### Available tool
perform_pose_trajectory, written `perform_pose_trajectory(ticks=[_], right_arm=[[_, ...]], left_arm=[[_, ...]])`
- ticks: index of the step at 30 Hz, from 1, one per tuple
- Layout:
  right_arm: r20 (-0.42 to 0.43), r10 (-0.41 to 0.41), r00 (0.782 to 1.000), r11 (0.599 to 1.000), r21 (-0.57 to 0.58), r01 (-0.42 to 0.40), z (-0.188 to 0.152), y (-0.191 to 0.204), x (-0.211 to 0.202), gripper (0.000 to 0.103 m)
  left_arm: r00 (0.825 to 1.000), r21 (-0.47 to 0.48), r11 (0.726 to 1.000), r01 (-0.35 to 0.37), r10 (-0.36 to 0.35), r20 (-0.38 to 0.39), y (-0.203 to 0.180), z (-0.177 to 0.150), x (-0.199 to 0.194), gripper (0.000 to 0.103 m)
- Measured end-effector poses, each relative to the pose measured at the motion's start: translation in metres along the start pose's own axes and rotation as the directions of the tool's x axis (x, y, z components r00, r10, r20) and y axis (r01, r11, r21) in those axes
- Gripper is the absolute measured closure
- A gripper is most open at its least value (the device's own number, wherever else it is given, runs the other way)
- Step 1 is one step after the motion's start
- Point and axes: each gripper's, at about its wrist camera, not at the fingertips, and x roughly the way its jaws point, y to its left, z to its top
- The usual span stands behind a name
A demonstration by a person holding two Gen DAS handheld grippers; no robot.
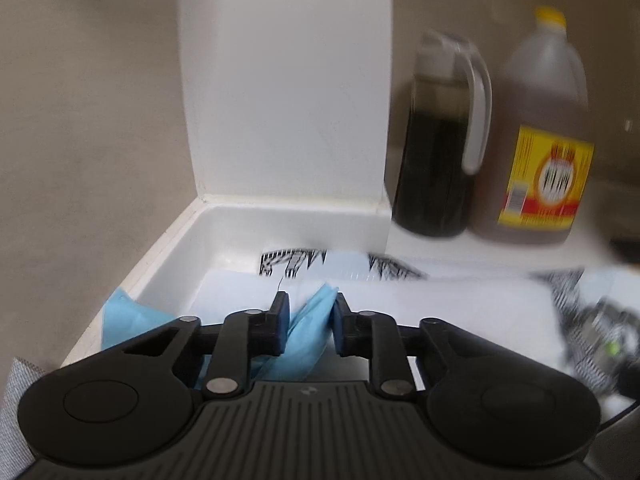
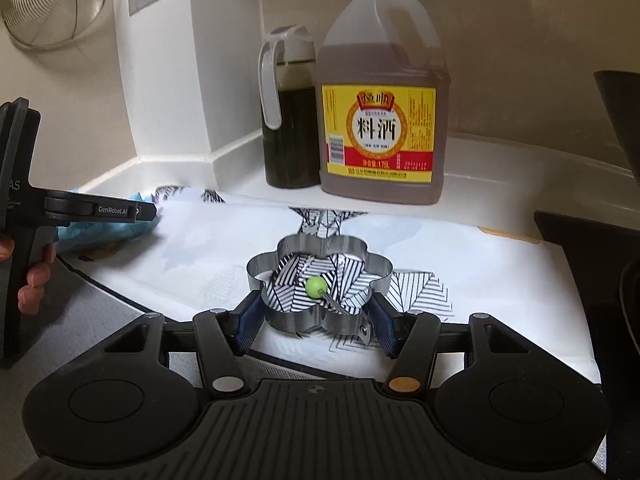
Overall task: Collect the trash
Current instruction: 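Close the left tool on the blue glove while the right tool grasps the metal egg ring, then lift the blue glove and egg ring up off the counter with both tools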
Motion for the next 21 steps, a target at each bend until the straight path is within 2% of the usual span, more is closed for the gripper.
perform_pose_trajectory(ticks=[5, 10, 15, 18, 19, 20, 21], right_arm=[[0.043, 0.016, 0.999, 1.0, 0.018, -0.017, 0.002, -0.002, -0.006, 0.043], [0.048, 0.024, 0.999, 0.999, 0.032, -0.025, 0.003, -0.005, -0.007, 0.043], [0.043, 0.027, 0.999, 0.999, 0.022, -0.028, 0.005, -0.003, -0.008, 0.043], [0.026, 0.015, 1.0, 1.0, 0.009, -0.015, 0.005, -0.003, -0.006, 0.043], [0.022, 0.013, 1.0, 1.0, 0.009, -0.013, 0.005, -0.003, -0.005, 0.043], [0.016, 0.011, 1.0, 1.0, 0.01, -0.012, 0.005, -0.003, -0.004, 0.043], [0.009, 0.011, 1.0, 1.0, 0.011, -0.011, 0.005, -0.003, -0.003, 0.043]], left_arm=[[0.998, -0.105, 0.993, 0.052, -0.047, 0.049, 0.016, 0.006, -0.01, 0.085], [0.987, -0.15, 0.981, 0.122, -0.104, 0.119, 0.019, 0.01, -0.023, 0.086], [0.971, -0.113, 0.973, 0.201, -0.183, 0.151, 0.01, 0.01, -0.032, 0.088], [0.977, -0.035, 0.978, 0.204, -0.201, 0.077, -0.006, 0.005, -0.023, 0.087], [0.979, -0.019, 0.979, 0.201, -0.2, 0.046, -0.01, 0.005, -0.02, 0.08], [0.98, 0.0, 0.98, 0.197, -0.197, 0.024, -0.013, 0.003, -0.017, 0.062], [0.982, 0.019, 0.982, 0.187, -0.187, 0.017, -0.014, 0.002, -0.017, 0.049]])
